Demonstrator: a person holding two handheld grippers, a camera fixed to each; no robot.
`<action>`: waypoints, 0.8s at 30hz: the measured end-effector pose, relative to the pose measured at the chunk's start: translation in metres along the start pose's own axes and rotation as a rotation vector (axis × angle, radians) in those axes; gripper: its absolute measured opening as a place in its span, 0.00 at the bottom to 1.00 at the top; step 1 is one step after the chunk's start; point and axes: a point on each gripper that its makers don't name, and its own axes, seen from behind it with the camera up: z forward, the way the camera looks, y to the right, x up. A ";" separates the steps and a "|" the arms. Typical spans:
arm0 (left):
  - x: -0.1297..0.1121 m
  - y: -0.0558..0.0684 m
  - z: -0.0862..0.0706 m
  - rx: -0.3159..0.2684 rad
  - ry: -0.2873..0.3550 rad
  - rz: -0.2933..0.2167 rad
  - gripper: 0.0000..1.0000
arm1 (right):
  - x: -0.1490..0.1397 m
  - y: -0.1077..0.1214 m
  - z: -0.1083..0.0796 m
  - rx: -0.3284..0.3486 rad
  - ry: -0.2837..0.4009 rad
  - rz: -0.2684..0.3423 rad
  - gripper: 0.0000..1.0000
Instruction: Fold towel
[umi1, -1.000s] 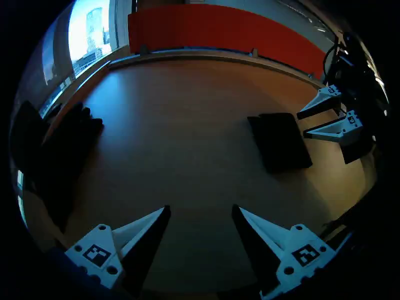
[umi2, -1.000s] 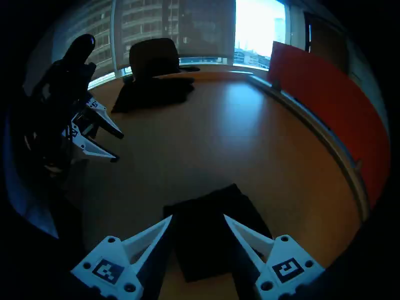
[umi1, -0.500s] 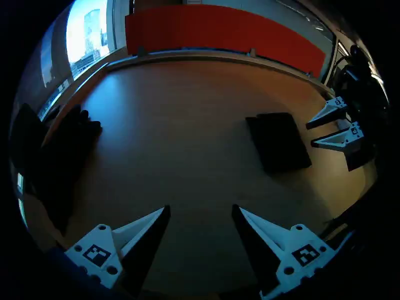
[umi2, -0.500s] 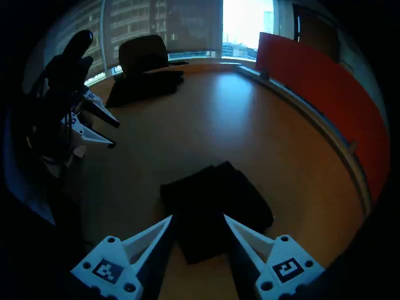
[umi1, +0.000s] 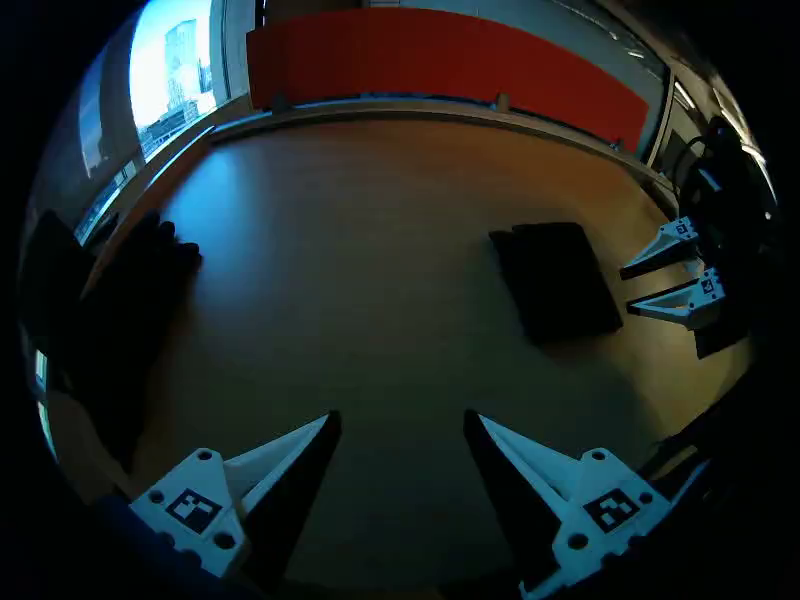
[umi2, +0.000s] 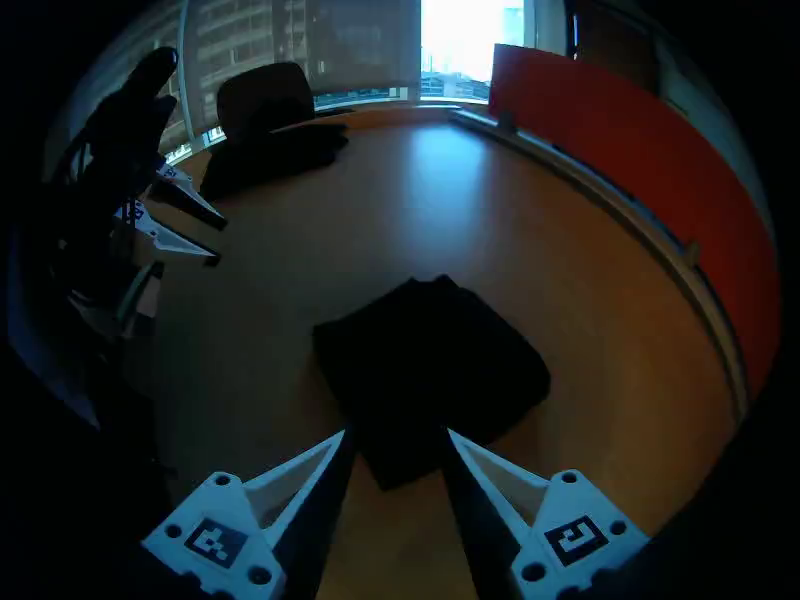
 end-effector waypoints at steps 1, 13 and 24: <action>0.000 0.000 0.000 0.000 0.000 0.000 0.91 | -0.003 -0.001 0.001 -0.003 -0.005 0.002 0.60; -0.002 0.002 0.000 -0.007 -0.002 0.007 0.91 | -0.041 -0.006 0.009 -0.029 -0.059 0.048 0.60; -0.003 0.004 0.000 -0.011 -0.005 0.014 0.91 | -0.054 -0.006 0.015 -0.058 -0.080 0.098 0.59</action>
